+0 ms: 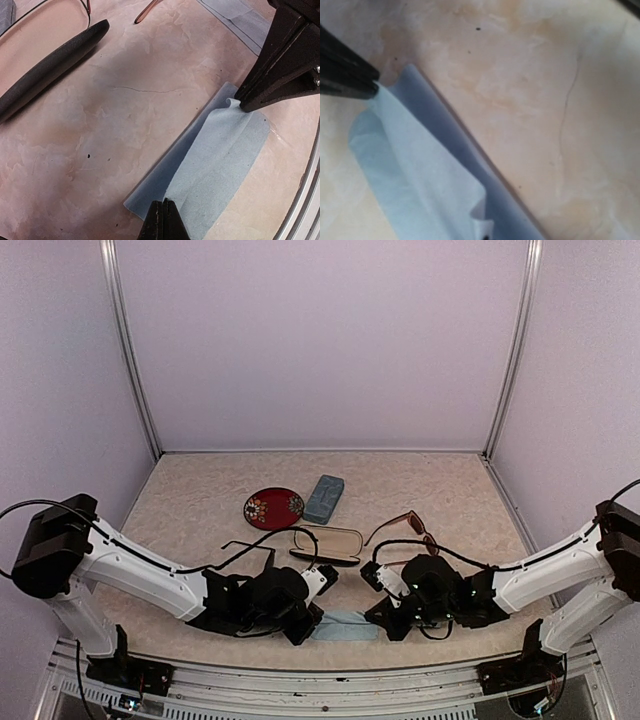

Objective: Organize the sunglasses
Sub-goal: Fold the glasses cleaning cloth at the center of the board.

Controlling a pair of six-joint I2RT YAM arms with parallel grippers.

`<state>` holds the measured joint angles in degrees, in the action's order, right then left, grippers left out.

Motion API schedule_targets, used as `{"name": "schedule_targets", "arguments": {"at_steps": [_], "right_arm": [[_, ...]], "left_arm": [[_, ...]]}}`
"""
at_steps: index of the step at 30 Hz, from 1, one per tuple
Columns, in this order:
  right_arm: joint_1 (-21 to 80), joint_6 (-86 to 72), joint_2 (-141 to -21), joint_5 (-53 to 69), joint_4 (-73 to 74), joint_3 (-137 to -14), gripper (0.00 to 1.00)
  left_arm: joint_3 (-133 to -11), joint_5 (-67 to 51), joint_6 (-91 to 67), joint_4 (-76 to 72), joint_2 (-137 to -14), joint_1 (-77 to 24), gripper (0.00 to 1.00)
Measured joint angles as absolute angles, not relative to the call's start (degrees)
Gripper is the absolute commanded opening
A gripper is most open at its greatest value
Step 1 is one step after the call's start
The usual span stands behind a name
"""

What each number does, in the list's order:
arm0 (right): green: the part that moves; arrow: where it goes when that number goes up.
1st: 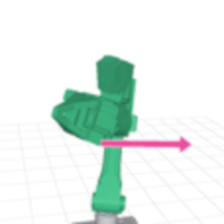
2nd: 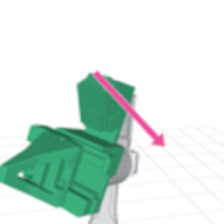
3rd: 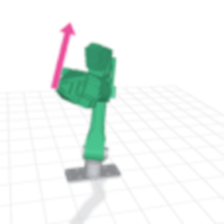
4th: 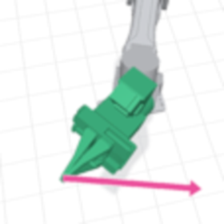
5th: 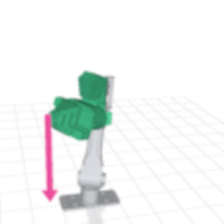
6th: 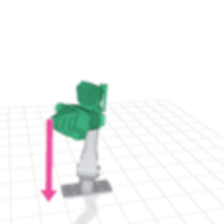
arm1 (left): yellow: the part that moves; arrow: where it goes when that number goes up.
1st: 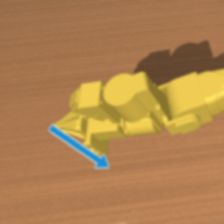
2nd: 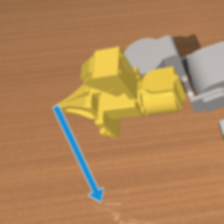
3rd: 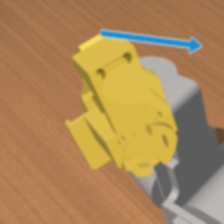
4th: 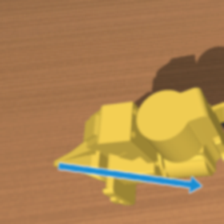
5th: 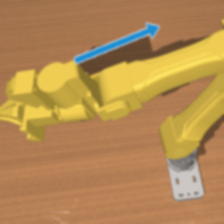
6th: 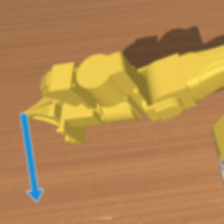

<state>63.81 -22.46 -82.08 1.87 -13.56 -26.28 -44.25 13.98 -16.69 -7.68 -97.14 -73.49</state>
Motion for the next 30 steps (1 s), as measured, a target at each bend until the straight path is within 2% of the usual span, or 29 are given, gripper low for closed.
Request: {"name": "schedule_targets", "arguments": {"at_steps": [21,30], "right_arm": [[64.79,-23.70,-82.59,1.28,-13.58,-25.47,0.00],[65.65,-24.86,-82.15,1.93,-14.35,-23.83,0.07]], "left_arm": [[-44.25,14.02,-17.47,-7.35,-98.04,-75.07,0.00],[-44.25,14.35,-17.82,-7.14,-98.04,-76.09,0.02]]}}
